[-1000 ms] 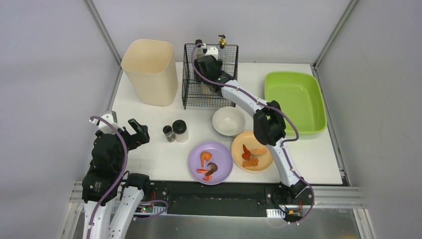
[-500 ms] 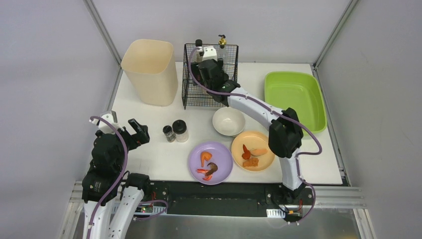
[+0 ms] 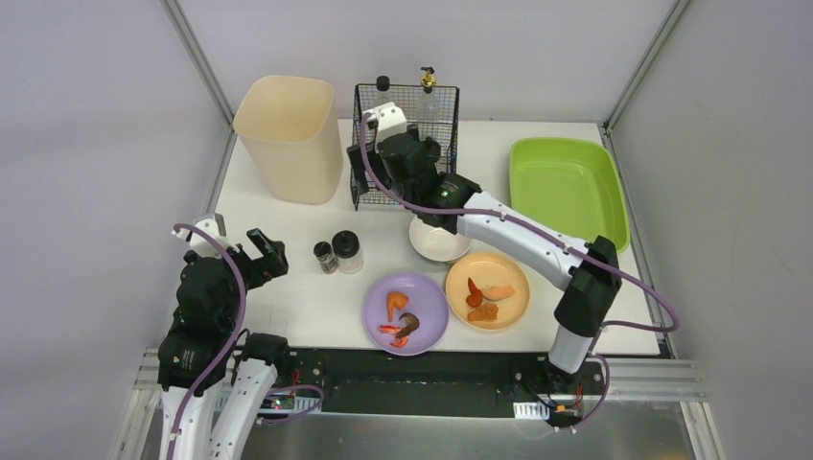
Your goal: Clear the kitchen counter
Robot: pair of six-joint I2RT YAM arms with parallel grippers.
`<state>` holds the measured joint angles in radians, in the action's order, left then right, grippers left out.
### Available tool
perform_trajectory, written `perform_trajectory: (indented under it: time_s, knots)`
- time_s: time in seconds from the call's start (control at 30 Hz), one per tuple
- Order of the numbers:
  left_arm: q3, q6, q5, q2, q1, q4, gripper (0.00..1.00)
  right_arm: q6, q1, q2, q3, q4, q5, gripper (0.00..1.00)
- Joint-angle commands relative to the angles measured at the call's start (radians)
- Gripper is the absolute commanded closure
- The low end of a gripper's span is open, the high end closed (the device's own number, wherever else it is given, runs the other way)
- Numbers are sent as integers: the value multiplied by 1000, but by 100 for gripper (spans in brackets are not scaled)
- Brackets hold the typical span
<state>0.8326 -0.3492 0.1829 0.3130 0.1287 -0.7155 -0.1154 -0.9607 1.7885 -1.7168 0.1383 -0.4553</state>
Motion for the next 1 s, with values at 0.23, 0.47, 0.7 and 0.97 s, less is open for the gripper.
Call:
perform_trajectory:
  time_s: [0.23, 0.47, 0.7, 0.97]
  knots:
    - [-4, 19, -6, -4, -11, 30, 1, -22, -110, -160, 215, 113, 224, 7]
    - [-4, 18, -7, -6, -11, 30, 1, -87, -147, -176, 374, 20, 363, 7]
    - [-5, 19, -8, -6, -10, 30, 1, -112, -150, -78, 396, -96, 326, 6]
    - [-5, 19, -13, -4, -11, 30, 1, -88, -148, 46, 319, -133, 311, 6]
